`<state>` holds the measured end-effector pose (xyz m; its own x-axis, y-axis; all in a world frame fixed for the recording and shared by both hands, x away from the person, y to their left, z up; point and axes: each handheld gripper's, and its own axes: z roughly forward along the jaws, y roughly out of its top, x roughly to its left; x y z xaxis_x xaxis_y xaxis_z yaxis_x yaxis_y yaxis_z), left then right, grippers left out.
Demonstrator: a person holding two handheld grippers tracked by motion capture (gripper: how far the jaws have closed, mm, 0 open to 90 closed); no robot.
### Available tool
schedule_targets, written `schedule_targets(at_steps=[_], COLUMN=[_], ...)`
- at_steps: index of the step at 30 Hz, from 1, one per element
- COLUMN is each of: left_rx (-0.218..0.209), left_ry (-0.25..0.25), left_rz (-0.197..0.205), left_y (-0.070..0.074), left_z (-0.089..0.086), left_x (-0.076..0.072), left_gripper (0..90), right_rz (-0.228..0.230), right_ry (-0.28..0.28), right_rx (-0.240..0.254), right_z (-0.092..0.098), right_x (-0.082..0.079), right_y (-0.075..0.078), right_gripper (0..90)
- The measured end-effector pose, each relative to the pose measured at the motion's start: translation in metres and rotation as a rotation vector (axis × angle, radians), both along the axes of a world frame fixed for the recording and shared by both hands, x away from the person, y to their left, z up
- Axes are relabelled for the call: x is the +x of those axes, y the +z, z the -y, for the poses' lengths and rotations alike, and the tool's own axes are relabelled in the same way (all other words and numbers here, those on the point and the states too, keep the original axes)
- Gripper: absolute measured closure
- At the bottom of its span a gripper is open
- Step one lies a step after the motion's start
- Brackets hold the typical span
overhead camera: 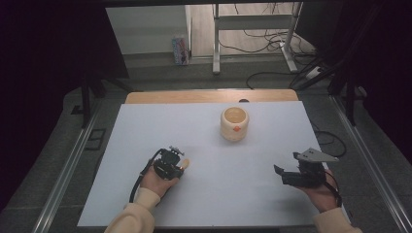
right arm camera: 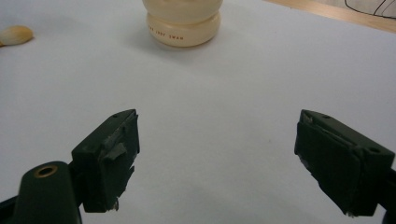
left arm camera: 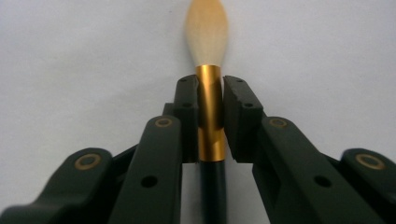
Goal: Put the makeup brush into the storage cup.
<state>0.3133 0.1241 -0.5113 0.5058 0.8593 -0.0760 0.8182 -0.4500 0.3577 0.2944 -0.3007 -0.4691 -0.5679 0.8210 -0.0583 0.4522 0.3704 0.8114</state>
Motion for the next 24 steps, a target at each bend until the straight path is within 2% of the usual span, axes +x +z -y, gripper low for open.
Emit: schedule_targets(at_steps=[11,19,24], left_rx=[0.000,-0.030,-0.044], left_ry=[-0.011,-0.036,-0.050], left_rz=[0.008,0.024,0.038], left_y=[0.001,0.008,0.014], left_z=[0.002,0.002,0.000], left_x=[0.000,-0.003,-0.004], left_gripper=[77.8,77.9,78.0], right_rz=[0.005,0.014,0.012], right_ry=[-0.005,-0.022,-0.020], right_rx=[-0.002,0.017,0.012], right_z=[0.000,0.003,0.002], right_x=[0.000,0.000,-0.001], right_y=[0.001,0.002,0.002], right_gripper=[14.2,14.3,14.3])
